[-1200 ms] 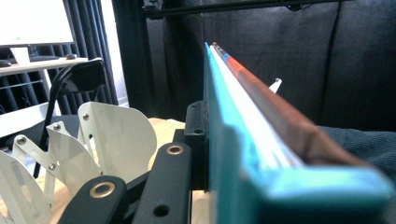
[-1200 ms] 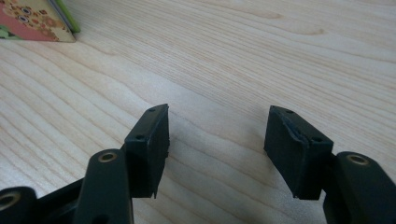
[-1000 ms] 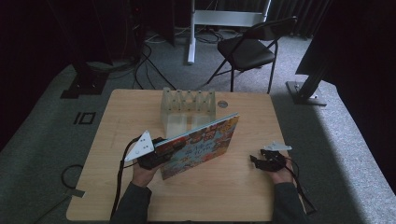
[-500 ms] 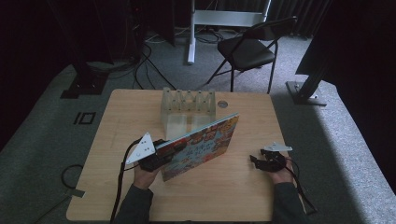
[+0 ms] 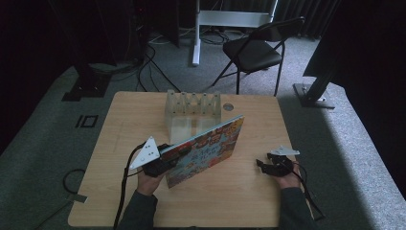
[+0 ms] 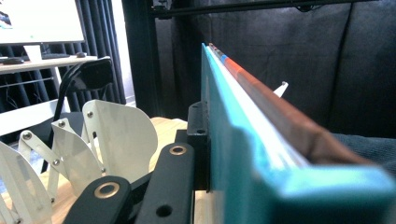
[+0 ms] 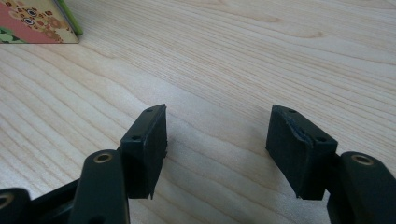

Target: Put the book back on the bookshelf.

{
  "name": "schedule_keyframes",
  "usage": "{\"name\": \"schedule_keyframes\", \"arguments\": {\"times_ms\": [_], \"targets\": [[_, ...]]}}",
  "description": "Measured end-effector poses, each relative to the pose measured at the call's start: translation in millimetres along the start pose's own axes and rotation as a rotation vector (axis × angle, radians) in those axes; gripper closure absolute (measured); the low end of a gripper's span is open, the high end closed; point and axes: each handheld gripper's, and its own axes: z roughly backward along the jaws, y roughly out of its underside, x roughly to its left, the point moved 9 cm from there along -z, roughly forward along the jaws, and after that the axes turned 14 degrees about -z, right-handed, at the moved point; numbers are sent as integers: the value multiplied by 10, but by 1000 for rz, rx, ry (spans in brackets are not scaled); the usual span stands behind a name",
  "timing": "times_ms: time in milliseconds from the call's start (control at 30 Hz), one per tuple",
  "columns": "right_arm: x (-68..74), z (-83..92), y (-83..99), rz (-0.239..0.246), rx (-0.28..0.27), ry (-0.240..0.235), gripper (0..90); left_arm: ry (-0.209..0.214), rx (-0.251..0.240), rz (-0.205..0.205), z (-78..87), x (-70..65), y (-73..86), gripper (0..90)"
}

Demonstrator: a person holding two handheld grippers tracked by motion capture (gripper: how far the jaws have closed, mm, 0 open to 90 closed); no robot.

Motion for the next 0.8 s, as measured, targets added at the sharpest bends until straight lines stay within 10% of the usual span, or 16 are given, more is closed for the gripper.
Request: {"name": "schedule_keyframes", "arguments": {"times_ms": [800], "targets": [[0,-4,-2,3,2,-3,369,-37,13,11,97,4,-15,806]]}}
